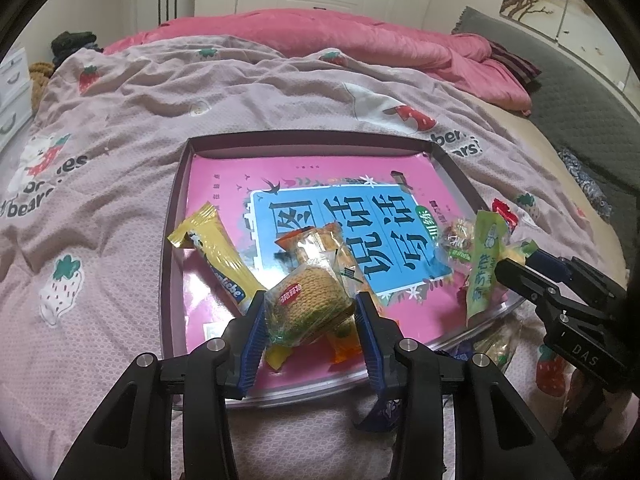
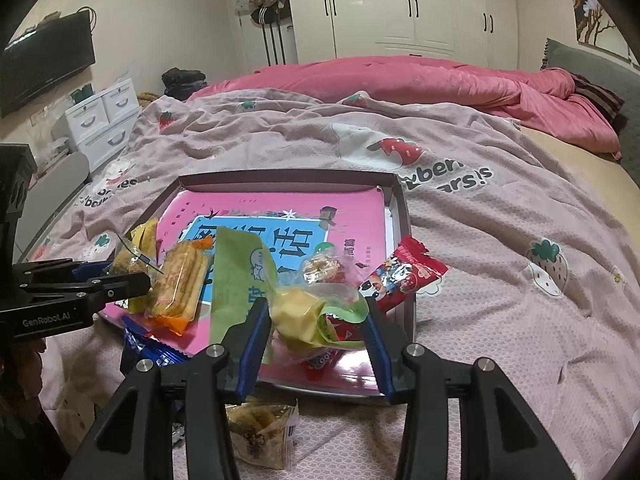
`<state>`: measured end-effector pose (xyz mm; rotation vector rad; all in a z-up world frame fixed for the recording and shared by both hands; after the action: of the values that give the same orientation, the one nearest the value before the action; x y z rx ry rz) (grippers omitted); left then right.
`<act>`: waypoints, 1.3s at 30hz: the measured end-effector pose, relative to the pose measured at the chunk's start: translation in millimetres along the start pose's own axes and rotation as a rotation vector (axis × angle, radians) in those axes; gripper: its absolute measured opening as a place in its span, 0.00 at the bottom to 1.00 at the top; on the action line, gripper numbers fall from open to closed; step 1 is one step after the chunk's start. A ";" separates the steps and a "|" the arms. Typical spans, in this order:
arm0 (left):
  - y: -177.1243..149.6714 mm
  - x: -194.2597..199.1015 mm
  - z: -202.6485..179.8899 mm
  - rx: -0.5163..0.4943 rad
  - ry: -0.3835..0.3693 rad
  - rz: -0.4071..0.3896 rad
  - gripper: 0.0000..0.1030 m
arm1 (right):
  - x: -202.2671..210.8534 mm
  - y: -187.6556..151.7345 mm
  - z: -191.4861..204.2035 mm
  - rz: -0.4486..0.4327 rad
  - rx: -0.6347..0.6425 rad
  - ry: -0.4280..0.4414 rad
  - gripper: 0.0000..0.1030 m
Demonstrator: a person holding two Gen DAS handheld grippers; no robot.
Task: Organize snacks
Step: 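Lower the cracker pack with the left gripper and open it while the right gripper releases the pastry bag, then move both open grippers back toward the remaining snack pile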
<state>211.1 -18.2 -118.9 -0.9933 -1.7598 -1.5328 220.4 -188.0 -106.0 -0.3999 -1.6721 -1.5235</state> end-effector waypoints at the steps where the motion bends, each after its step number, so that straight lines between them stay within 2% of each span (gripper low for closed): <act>1: 0.1 0.5 0.0 0.000 -0.001 -0.001 0.43 | 1.1 0.4 -0.1 -0.004 -0.003 0.001 0.45; 6: 1.6 2.8 -1.6 -0.004 -0.002 -0.007 0.44 | 6.4 5.0 -2.0 -0.028 -0.014 0.007 0.51; 17: 7.7 13.7 -8.5 -0.021 -0.012 -0.039 0.52 | 14.5 11.0 -10.9 -0.058 -0.059 0.013 0.51; 24: 13.9 24.7 -8.1 -0.017 -0.010 -0.068 0.57 | 20.5 14.5 -12.6 -0.078 -0.066 0.018 0.56; 39: 24.9 58.9 -6.9 -0.013 0.006 -0.143 0.66 | 50.5 28.4 -13.7 -0.175 -0.078 0.032 0.61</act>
<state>199.8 -14.7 -55.7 -0.8841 -1.8531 -1.6352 214.3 -209.0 -50.7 -0.2739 -1.6622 -1.7183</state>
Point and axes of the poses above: each gripper's, at about its wrist camera, not at the fingertips, and x roughly against the way its jaws point, z to its left, y to its top, the point moved 10 cm from there along -x, roughly the way its jaws point, and after that the axes turned 3 degrees about z, right-handed, at the moved point
